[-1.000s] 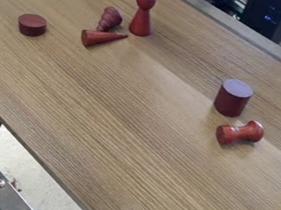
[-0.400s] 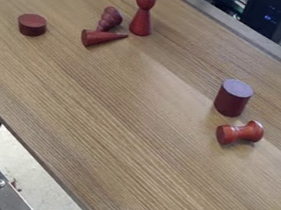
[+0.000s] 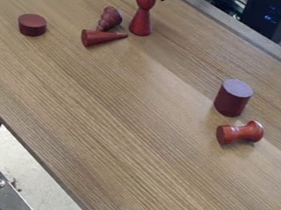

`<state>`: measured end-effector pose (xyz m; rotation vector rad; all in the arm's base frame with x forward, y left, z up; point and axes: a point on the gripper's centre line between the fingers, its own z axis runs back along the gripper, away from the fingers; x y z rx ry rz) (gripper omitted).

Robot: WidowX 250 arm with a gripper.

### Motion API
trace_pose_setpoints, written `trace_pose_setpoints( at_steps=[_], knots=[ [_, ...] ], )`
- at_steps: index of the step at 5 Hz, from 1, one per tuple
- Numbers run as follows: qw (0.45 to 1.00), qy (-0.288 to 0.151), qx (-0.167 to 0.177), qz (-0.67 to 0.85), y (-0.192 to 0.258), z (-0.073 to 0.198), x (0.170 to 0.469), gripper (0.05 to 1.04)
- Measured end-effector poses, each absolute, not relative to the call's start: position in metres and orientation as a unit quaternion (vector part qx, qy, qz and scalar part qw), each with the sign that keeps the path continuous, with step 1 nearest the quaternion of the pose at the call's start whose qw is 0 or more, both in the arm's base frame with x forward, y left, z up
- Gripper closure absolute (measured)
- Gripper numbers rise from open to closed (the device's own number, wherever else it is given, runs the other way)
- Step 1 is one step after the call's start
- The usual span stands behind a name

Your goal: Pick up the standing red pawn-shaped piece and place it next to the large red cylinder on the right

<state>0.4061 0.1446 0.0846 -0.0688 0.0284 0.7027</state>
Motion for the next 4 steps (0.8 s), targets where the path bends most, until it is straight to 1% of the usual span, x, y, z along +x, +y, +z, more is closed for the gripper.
trace_pose_setpoints(
  at_steps=[2, 3, 4],
  knots=[
    [0.937, 0.021, -0.039, 0.346, 0.141, 0.0754, 0.4033, 0.084],
    [0.938, 0.021, -0.037, 0.343, 0.1405, 0.0708, 0.4023, 0.111],
    [0.941, 0.014, -0.041, 0.334, 0.1376, 0.069, 0.4052, 0.38]
  ],
)
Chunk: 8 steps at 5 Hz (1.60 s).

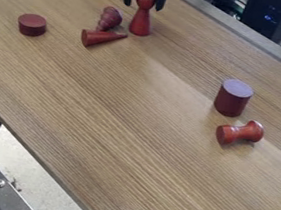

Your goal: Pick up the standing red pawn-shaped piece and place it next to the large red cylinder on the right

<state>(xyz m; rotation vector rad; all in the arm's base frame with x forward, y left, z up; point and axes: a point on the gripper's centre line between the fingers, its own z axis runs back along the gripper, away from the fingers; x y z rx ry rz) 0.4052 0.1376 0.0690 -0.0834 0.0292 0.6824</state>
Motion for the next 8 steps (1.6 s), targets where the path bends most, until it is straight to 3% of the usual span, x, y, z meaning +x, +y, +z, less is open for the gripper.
trace_pose_setpoints(
  at_steps=[1, 3, 4, 5, 6, 7, 8],
  knots=[
    [0.941, 0.014, -0.04, 0.336, 0.138, 0.069, 0.405, 0.489],
    [0.949, 0.019, -0.033, 0.312, 0.13, 0.07, 0.406, 0.489],
    [0.976, 0.0, -0.032, 0.217, 0.093, 0.092, 0.411, 0.489],
    [0.985, -0.007, -0.045, 0.168, 0.059, 0.107, 0.405, 0.49],
    [0.984, 0.006, -0.059, 0.167, 0.052, 0.102, 0.391, 0.49],
    [0.99, 0.001, -0.093, 0.108, 0.034, 0.088, 0.387, 0.49],
    [0.993, 0.013, -0.098, 0.064, 0.012, 0.083, 0.387, 0.49]
  ],
)
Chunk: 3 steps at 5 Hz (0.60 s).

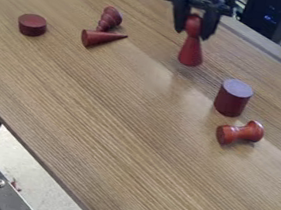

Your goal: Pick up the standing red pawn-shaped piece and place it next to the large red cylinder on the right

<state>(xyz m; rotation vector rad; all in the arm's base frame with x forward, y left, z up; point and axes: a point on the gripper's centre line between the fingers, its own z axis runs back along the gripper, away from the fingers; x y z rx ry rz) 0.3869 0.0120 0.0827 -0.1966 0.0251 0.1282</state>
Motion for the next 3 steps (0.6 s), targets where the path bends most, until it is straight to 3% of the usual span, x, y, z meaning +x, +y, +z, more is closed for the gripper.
trace_pose_setpoints(
  at_steps=[1, 3],
  knots=[
    [0.994, 0.015, -0.106, 0.001, -0.019, 0.077, 0.386, 0.49],
    [0.996, 0.018, -0.084, -0.04, -0.043, 0.076, 0.383, 0.49]
  ],
)
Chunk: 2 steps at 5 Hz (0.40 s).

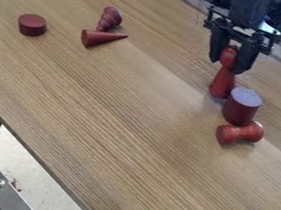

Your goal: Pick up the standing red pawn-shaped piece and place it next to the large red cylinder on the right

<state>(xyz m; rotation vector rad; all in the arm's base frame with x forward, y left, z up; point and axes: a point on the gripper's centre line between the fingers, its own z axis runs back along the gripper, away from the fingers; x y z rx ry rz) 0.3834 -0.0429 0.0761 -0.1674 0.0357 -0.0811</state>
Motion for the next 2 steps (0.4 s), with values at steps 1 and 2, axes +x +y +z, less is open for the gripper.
trace_pose_setpoints(
  at_steps=[1, 2],
  knots=[
    [0.997, 0.009, -0.073, -0.029, -0.0403, 0.0755, 0.3865, 0.49],
    [0.998, 0.007, -0.061, -0.017, -0.036, 0.0739, 0.3871, 0.49]
  ],
)
